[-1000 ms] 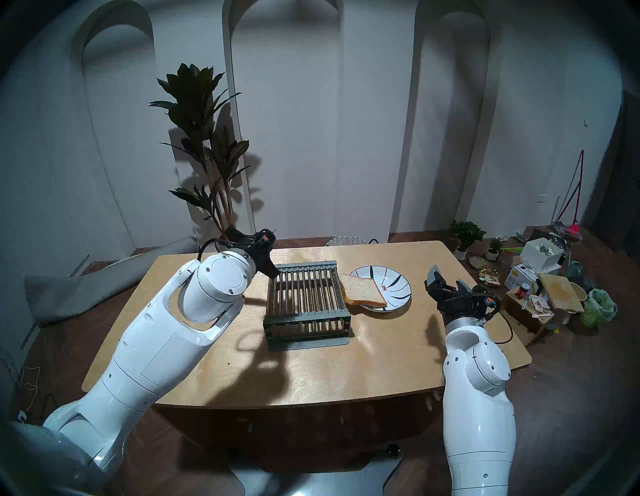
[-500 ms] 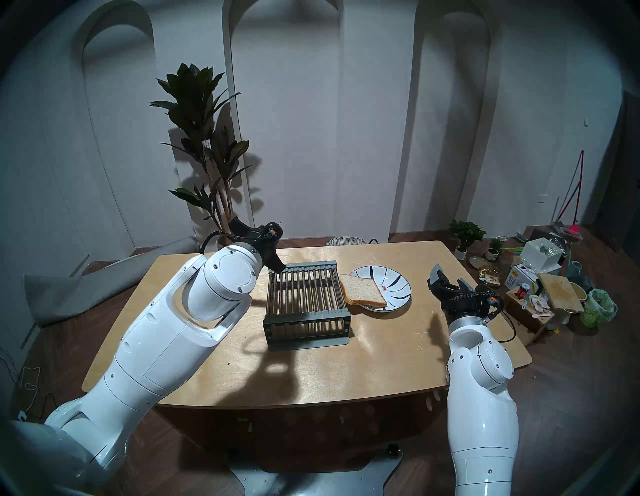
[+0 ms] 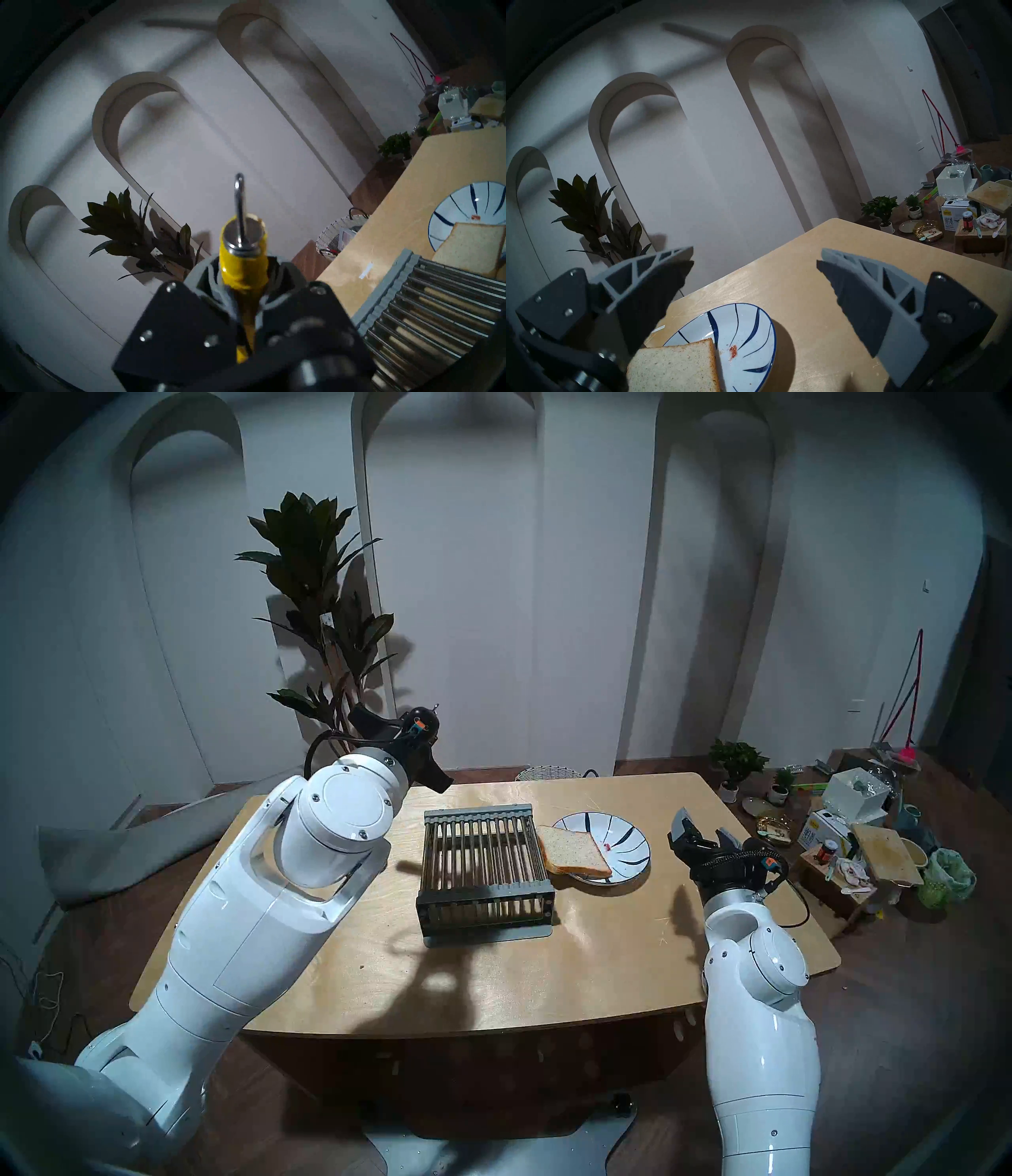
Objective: Spread jam over the slice of bread with the knife
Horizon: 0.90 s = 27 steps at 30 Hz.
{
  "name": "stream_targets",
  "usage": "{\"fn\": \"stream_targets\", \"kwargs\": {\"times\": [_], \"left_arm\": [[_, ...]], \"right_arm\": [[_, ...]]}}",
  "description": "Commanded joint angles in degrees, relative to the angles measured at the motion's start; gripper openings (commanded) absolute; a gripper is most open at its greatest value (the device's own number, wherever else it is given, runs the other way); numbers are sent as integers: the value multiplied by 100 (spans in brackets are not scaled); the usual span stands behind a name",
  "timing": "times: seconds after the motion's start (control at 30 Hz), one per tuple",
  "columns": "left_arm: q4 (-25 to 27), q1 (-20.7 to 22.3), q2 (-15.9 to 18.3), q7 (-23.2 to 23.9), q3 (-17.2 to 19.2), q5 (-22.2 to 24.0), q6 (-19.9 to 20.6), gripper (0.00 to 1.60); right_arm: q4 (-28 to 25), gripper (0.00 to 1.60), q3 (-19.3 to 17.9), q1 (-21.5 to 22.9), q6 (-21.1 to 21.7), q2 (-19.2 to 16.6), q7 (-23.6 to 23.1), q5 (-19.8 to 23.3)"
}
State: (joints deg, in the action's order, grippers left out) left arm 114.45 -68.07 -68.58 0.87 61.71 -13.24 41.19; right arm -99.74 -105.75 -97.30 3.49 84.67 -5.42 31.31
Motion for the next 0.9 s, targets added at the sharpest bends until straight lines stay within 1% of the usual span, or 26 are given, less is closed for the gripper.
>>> {"fn": "stream_targets", "kwargs": {"times": [0.0, 0.17, 0.23, 0.3, 0.37, 0.43, 0.5, 0.57, 0.6, 0.67, 0.73, 0.87], "left_arm": [[388, 20, -348, -72, 419, 419, -321, 0], [414, 25, -499, -47, 562, 757, -520, 0], [383, 63, -544, -33, 568, 844, -569, 0], [332, 90, -631, -3, 600, 1009, -684, 0], [261, 147, -692, -29, 560, 1050, -775, 0], [160, 188, -857, -28, 593, 1223, -902, 0], [24, 249, -1010, -55, 594, 1340, -1047, 0], [-133, 309, -1167, -87, 587, 1467, -1201, 0], [-195, 319, -1258, -59, 615, 1610, -1244, 0], [-353, 384, -1368, -57, 593, 1711, -1329, 0], [-501, 426, -1498, -56, 591, 1844, -1447, 0], [-744, 501, -1722, -35, 623, 2118, -1586, 0]], "right_arm": [[-79, 160, -17, 296, 372, -287, 21, -29], [-34, 160, -80, 483, 768, -435, 89, -37], [-24, 160, -86, 521, 800, -476, 127, -127], [3, 160, -107, 564, 928, -503, 164, -147], [30, 160, -115, 572, 924, -536, 188, -215], [67, 160, -132, 582, 946, -563, 241, -276], [105, 160, -121, 625, 1102, -613, 373, -367], [157, 160, -102, 719, 1334, -626, 550, -423], [184, 160, -86, 768, 1524, -664, 632, -446], [234, 160, -75, 866, 1701, -686, 768, -487], [301, 160, -103, 974, 1991, -735, 792, -410], [469, 160, -218, 1207, 2425, -778, 904, -277]]}}
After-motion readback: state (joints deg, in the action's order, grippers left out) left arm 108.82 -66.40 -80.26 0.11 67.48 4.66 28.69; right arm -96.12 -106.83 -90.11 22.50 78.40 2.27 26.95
